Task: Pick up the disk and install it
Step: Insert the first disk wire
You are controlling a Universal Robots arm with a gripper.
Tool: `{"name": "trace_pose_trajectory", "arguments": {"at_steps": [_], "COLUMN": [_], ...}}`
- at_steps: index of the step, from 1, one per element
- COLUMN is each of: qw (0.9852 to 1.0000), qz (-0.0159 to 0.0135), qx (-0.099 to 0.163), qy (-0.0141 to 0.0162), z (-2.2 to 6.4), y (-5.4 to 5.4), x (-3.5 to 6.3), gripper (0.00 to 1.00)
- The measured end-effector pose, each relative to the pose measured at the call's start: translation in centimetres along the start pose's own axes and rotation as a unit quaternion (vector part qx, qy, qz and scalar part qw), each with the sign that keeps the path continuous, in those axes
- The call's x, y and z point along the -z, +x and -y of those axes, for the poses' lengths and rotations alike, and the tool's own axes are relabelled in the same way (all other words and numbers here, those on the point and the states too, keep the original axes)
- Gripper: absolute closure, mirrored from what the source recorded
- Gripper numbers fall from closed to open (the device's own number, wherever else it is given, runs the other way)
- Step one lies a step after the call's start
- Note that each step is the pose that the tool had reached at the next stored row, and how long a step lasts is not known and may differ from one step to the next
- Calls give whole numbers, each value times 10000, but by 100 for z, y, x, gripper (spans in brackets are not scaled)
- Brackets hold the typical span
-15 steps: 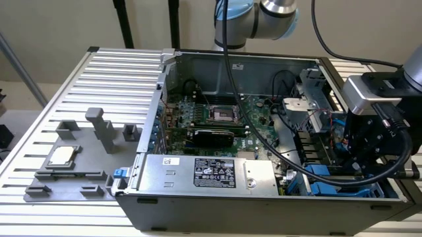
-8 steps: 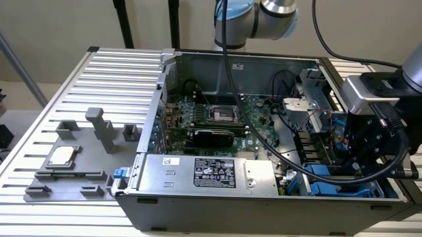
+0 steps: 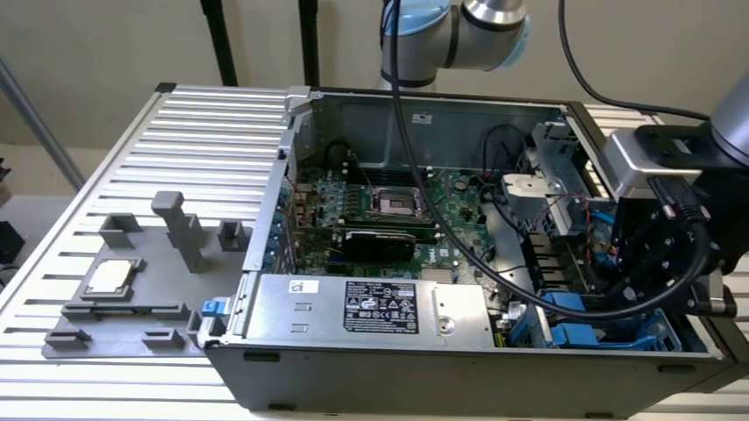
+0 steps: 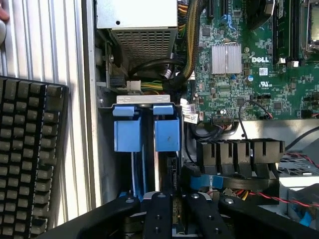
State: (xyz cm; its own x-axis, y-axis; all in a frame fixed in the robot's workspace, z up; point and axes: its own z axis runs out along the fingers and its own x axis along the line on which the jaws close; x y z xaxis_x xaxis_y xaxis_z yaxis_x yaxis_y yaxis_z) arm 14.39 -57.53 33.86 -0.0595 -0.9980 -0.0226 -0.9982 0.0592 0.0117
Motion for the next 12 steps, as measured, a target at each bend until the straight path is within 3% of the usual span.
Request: {"name": "trace_pose_trajectory", "arguments": {"at_steps": [5,12], "qw": [10000,9998], "qz": [0,-36], "qx": [-56,-201], "qy": [1,6], "z": [-14,-10], "y": [-11,-11], "x": [-1,0], "gripper": [83,83]}}
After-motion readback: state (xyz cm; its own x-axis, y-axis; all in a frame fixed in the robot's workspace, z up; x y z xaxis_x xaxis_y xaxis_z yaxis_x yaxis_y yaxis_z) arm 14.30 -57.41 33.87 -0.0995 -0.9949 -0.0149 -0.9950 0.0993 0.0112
